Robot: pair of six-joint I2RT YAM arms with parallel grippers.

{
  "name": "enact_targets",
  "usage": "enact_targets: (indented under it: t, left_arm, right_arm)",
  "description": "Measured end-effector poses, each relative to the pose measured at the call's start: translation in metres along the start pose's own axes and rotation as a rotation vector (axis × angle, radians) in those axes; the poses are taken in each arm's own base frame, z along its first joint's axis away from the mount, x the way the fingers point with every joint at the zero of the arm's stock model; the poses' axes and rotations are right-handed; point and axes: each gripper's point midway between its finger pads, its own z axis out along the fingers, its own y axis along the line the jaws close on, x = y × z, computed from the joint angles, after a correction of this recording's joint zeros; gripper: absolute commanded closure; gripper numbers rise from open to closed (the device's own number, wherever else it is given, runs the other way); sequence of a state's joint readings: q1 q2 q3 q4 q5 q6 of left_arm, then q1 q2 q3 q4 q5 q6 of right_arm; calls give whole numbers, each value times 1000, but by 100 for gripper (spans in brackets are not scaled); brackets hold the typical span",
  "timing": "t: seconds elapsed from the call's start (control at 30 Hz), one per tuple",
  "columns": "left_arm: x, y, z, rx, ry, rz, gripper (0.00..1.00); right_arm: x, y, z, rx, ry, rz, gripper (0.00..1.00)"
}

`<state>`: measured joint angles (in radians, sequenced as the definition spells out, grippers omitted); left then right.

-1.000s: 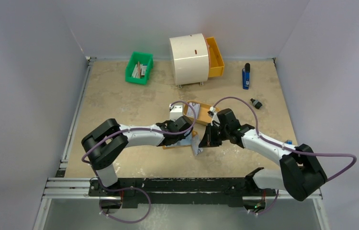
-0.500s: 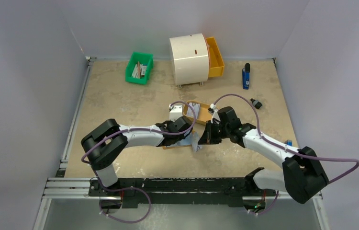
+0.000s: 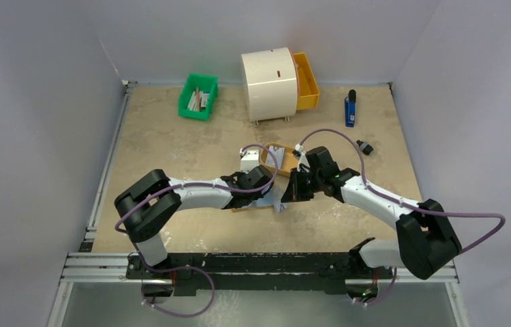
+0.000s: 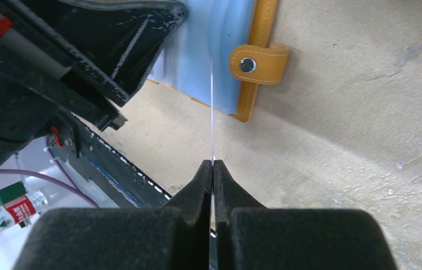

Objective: Put the credit cards into the card holder
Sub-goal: Turn over the card slot in the card holder.

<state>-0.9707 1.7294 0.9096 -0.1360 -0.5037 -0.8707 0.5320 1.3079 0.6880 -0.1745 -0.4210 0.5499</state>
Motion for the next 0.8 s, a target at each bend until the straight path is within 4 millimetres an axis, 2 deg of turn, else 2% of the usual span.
enact_targets:
  t: [0.23, 0.53, 0.7, 0.8]
  left_arm:
    - [0, 0, 0, 2, -2, -2, 100]
    - [0, 0, 0, 4, -3, -3, 100]
    - [0, 0, -1, 6, -2, -4, 100]
    - [0, 1, -3, 4, 6, -1, 91]
  right_arm:
    - [3, -7, 4, 27, 22, 0, 100]
    - [-2, -5, 7, 13, 19, -32, 100]
    - [3, -1, 11, -22, 53, -37, 100]
    - [7, -2, 14, -33, 75, -35, 100]
